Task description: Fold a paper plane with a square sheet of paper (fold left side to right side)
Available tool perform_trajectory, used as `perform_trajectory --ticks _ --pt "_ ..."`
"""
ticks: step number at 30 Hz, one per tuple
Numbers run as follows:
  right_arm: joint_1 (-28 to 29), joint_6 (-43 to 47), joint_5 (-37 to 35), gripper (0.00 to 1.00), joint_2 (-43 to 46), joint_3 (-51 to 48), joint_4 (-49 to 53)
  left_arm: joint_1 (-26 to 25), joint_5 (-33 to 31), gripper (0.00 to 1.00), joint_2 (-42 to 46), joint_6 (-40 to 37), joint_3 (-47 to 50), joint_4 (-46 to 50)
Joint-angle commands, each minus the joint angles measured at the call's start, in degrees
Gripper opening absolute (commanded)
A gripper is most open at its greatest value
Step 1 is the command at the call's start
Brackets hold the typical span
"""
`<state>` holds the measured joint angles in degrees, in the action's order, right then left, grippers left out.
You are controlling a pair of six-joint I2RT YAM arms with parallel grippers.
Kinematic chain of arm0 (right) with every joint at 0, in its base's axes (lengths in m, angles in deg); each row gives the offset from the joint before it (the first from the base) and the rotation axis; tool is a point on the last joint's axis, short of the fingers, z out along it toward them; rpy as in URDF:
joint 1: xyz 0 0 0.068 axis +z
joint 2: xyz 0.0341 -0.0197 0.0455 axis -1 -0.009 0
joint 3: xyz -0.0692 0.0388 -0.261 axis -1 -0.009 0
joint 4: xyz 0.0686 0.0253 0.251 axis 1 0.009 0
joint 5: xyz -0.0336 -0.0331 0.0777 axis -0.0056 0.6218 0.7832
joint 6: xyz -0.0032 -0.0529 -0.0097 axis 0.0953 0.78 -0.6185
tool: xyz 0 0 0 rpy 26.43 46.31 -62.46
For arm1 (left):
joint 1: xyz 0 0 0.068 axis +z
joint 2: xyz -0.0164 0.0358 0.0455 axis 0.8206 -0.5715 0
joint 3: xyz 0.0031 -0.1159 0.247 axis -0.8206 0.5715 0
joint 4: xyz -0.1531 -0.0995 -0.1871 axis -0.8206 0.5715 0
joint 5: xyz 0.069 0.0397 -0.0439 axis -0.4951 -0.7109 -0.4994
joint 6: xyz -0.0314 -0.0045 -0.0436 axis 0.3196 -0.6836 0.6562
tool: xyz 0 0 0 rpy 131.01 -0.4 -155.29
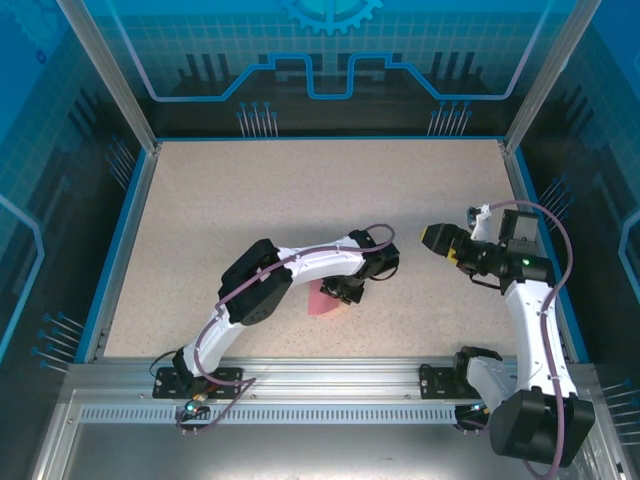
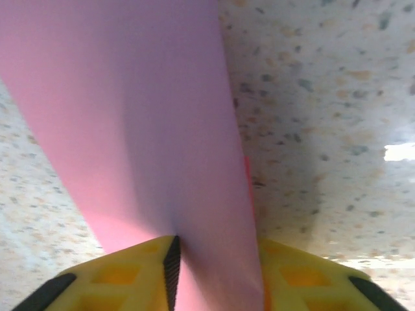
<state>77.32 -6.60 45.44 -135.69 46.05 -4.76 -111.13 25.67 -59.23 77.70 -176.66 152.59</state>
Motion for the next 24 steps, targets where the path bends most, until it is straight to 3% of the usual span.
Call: perform_trajectory --ticks 1,6,13,19,24 --pt "-0.5 0.0 1.7 0.99 -1.4 -1.4 2.0 0.7 6.9 0.39 3.1 -1.4 -0.5 -3.1" --pt "2.0 0.5 1.4 0.99 -3.9 -2.7 2.3 2.6 14.2 0.57 8.8 -1.9 2.2 -9.3" --pt "8.9 -1.9 -1.6 0.99 -6.4 -4.9 -1.3 7.7 21.0 0.65 21.1 -0.3 12.8 -19.6" --pt "20.8 -7.1 -5.6 0.76 -13.0 -5.1 -9.3 15.8 25.7 0.66 30.6 2.8 27.1 -28.2" --pt "30.9 -7.8 -11.0 0.56 -23.2 -0.5 -13.9 19.2 28.8 0.66 33.0 4.2 34.2 -32.9"
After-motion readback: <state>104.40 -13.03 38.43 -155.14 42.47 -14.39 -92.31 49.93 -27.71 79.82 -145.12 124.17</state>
